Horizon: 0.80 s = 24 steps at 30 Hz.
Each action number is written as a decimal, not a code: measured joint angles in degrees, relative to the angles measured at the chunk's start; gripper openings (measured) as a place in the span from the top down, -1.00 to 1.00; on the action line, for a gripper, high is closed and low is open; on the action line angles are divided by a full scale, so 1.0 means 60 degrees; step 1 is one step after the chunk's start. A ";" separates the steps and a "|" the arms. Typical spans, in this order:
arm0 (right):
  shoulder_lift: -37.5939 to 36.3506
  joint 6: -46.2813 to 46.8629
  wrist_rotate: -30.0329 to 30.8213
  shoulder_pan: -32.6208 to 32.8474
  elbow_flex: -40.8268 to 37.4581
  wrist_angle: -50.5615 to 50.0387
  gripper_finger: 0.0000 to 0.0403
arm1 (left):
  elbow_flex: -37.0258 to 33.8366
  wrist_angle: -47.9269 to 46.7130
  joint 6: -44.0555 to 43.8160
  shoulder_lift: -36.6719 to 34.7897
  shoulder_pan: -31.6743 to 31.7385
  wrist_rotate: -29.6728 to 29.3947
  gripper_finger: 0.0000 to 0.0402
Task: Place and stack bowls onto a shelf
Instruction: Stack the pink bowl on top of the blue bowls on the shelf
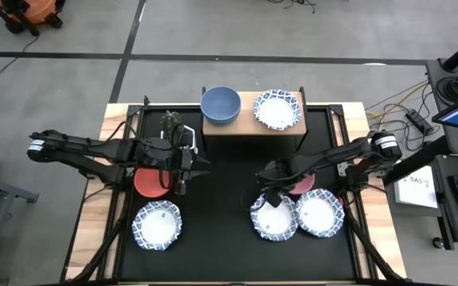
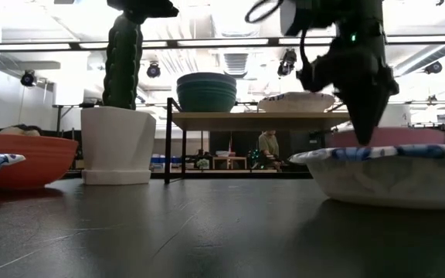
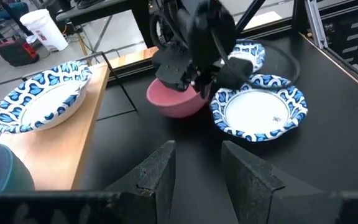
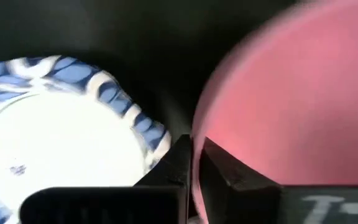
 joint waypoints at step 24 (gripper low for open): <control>-0.1207 -0.8743 0.1536 0.0137 0.3519 0.3698 0.94 | -0.1384 0.1046 0.0333 -0.2540 -0.0006 -0.0973 0.60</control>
